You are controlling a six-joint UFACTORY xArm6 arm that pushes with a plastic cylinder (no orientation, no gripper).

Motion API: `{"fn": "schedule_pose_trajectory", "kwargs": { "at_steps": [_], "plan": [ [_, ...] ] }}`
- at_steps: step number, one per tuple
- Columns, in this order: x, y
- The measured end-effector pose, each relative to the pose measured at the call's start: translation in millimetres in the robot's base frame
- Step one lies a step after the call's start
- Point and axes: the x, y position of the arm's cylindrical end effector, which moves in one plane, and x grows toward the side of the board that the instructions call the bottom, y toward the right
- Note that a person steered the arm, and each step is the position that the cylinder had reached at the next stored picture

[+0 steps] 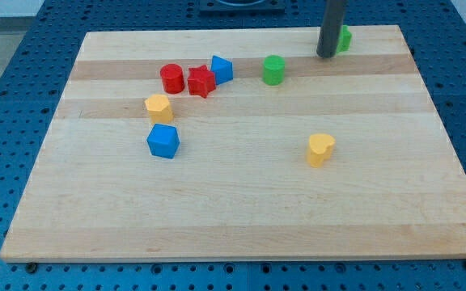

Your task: Move the green circle towards top right of the board

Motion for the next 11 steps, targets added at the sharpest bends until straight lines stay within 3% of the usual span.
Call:
{"fn": "schedule_pose_trajectory", "kwargs": {
  "at_steps": [2,3,4,11],
  "plan": [
    [64.3,-57.0],
    [71.7,-115.9],
    [68.4,-135.2],
    [-14.9,-80.1]
  ]
}}
